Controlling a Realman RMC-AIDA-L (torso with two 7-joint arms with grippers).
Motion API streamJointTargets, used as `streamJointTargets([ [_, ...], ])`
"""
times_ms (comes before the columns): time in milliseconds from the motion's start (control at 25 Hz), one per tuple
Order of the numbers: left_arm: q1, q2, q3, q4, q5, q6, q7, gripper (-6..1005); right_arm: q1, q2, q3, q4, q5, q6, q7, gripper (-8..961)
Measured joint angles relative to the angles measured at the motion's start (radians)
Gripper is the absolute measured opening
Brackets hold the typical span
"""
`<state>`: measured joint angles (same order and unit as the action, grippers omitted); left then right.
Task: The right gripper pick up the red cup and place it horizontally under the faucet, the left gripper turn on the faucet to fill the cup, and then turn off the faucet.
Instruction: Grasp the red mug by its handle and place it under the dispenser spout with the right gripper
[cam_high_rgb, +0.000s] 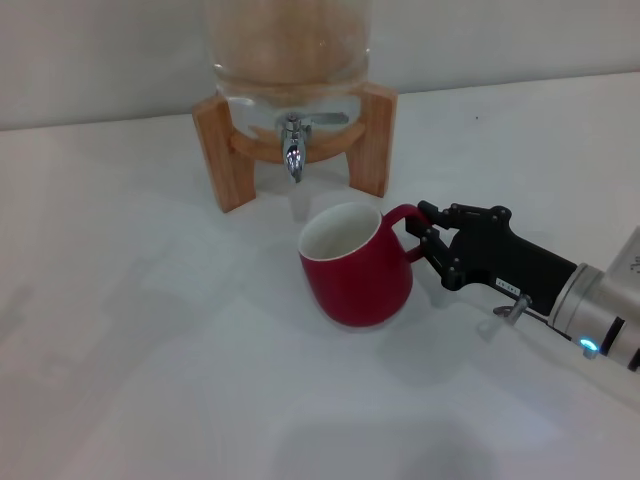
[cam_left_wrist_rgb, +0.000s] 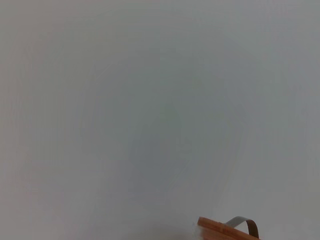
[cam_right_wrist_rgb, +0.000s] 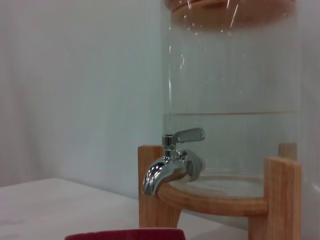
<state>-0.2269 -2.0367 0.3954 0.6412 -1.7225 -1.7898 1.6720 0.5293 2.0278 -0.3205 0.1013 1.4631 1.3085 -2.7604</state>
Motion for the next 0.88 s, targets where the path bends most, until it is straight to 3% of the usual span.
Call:
streamJointTargets([
  [320, -0.003, 0.0, 0.005, 0.002, 0.032, 0.0, 0.006, 874, 0.014, 0.0, 0.001, 0.001, 0.002, -0.014, 0.002, 149],
  [640, 0.006, 0.01, -0.033, -0.054, 0.057, 0.199, -0.021, 874, 0.011, 0.0, 0.001, 0.002, 0.003, -0.001, 0.003, 149],
  [880, 0.018, 0.009, -0.033, -0.067, 0.057, 0.222, -0.01, 875, 0.015, 0.0, 0.002, 0.002, 0.003, 0.003, 0.004, 148],
])
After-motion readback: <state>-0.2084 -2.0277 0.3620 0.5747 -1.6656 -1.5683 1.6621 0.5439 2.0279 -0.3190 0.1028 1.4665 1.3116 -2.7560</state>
